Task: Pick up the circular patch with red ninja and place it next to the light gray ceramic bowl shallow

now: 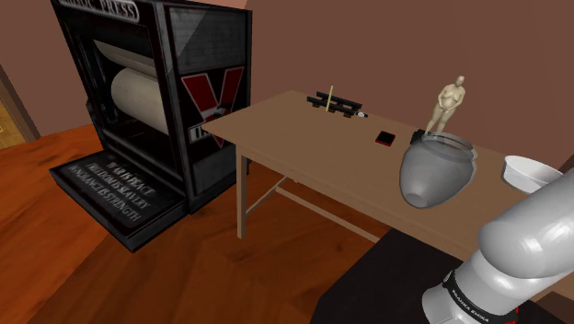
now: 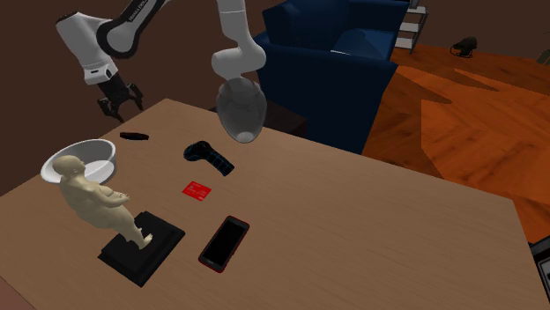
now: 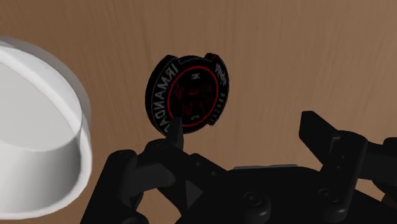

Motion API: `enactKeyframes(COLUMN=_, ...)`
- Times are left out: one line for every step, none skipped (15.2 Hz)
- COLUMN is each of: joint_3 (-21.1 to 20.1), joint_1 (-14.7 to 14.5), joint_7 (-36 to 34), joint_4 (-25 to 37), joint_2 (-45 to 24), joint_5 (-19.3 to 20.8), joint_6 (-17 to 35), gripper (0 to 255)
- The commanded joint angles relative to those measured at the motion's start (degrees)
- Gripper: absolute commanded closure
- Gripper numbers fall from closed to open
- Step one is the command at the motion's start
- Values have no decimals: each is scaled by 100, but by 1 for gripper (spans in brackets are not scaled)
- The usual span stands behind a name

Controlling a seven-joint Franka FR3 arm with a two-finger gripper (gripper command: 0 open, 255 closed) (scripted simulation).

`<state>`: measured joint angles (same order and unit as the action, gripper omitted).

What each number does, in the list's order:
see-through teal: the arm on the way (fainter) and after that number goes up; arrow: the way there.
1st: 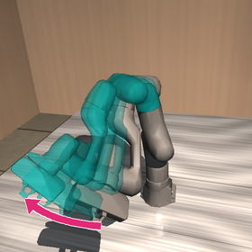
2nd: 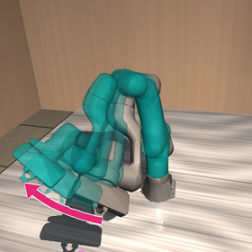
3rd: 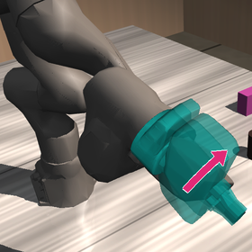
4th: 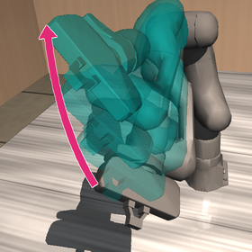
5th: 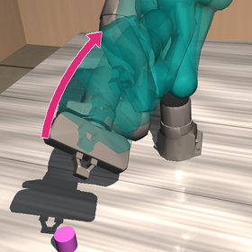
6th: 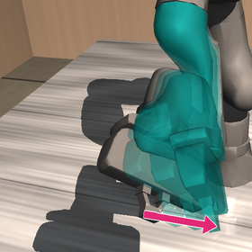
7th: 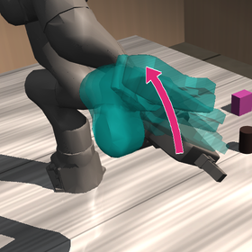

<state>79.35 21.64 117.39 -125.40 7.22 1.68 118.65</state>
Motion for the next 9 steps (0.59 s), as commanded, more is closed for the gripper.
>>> enactKeyframes(joint_3=-286, joint_1=243, joint_7=-201, joint_4=256, joint_2=237, joint_5=288, joint_6=-356, gripper=0)
enactKeyframes(joint_3=-391, joint_1=312, joint_7=-281, joint_4=370, joint_2=347, joint_5=389, joint_6=-515, gripper=0)
enactKeyframes(joint_3=-392, joint_1=313, joint_7=-281, joint_4=370, joint_2=347, joint_5=389, joint_6=-515, gripper=0)
enactKeyframes(joint_3=-395, joint_1=318, joint_7=-277, joint_4=370, joint_2=343, joint_5=384, joint_6=-515, gripper=0)
enactKeyframes(joint_3=-396, joint_1=319, joint_7=-277, joint_4=370, joint_2=342, joint_5=384, joint_6=-515, gripper=0)
enactKeyframes(joint_3=-396, joint_1=319, joint_7=-277, joint_4=370, joint_2=343, joint_5=385, joint_6=-515, gripper=0)
enactKeyframes(joint_3=-396, joint_1=319, joint_7=-277, joint_4=370, joint_2=342, joint_5=384, joint_6=-515, gripper=0)
enactKeyframes(joint_3=-396, joint_1=319, joint_7=-277, joint_4=370, joint_2=342, joint_5=384, joint_6=-515, gripper=0)
enactKeyframes(joint_3=-396, joint_1=319, joint_7=-277, joint_4=370, joint_2=342, joint_5=384, joint_6=-515, gripper=0)
